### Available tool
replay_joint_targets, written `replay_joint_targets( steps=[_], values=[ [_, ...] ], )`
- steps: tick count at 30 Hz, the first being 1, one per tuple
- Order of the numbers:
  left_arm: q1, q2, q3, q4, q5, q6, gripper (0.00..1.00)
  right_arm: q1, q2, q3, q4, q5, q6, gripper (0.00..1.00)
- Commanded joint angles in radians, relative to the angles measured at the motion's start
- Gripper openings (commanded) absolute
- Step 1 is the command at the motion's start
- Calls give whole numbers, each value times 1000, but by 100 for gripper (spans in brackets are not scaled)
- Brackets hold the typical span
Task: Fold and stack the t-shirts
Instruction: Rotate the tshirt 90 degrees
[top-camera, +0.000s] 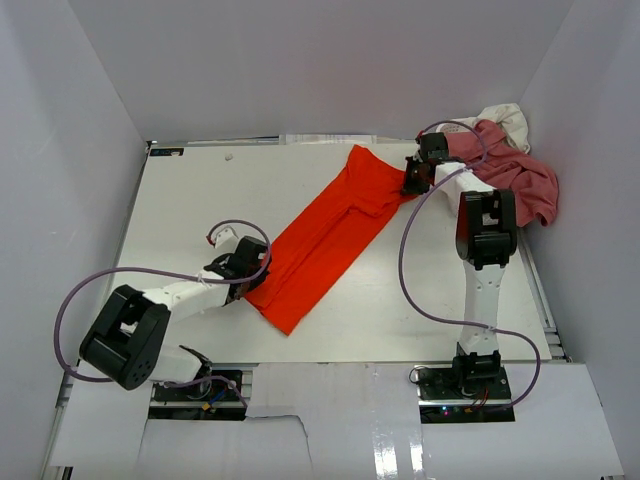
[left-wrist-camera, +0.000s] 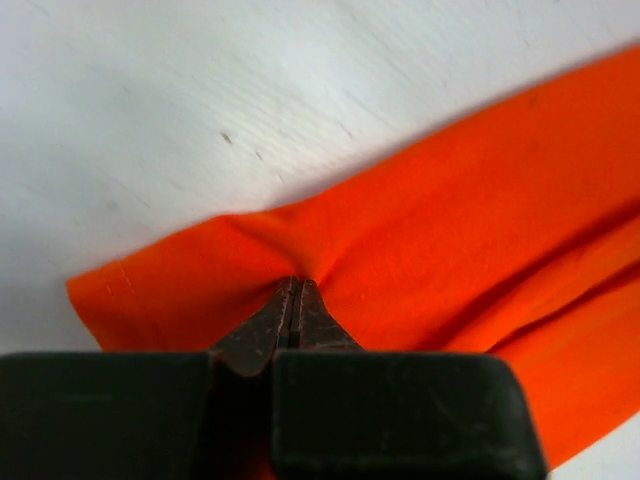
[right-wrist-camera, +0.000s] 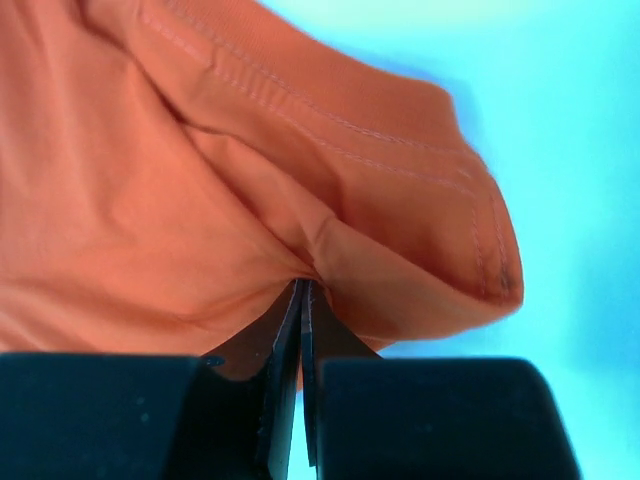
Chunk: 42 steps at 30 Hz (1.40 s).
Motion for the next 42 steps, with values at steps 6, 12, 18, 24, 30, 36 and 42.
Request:
replay_joint_targets(
  steps=[6, 12, 18, 24, 30, 36, 42],
  values=[
    [-256, 17, -120, -229, 91, -119, 0, -35, 209, 211, -98, -73, 15, 9],
    [-428, 61, -106, -272, 135, -190, 0, -35, 252, 319, -138, -102, 30, 11],
    [-597, 119, -100, -296, 187, -251, 0, -50, 319, 445, -176, -157, 35, 12],
    [-727, 173, -43, -345, 216, -269, 0, -61, 350, 495, -175, -212, 45, 12],
    [-786, 126, -37, -387, 219, -286, 0, -64, 350, 508, -147, -261, 59, 13],
    [-798, -37, -48, -433, 207, -309, 0, -66, 304, 492, -89, -343, 82, 30],
    [-796, -121, 107, -540, 60, -279, 4, -52, 165, 387, 15, -448, 94, 45]
  ],
)
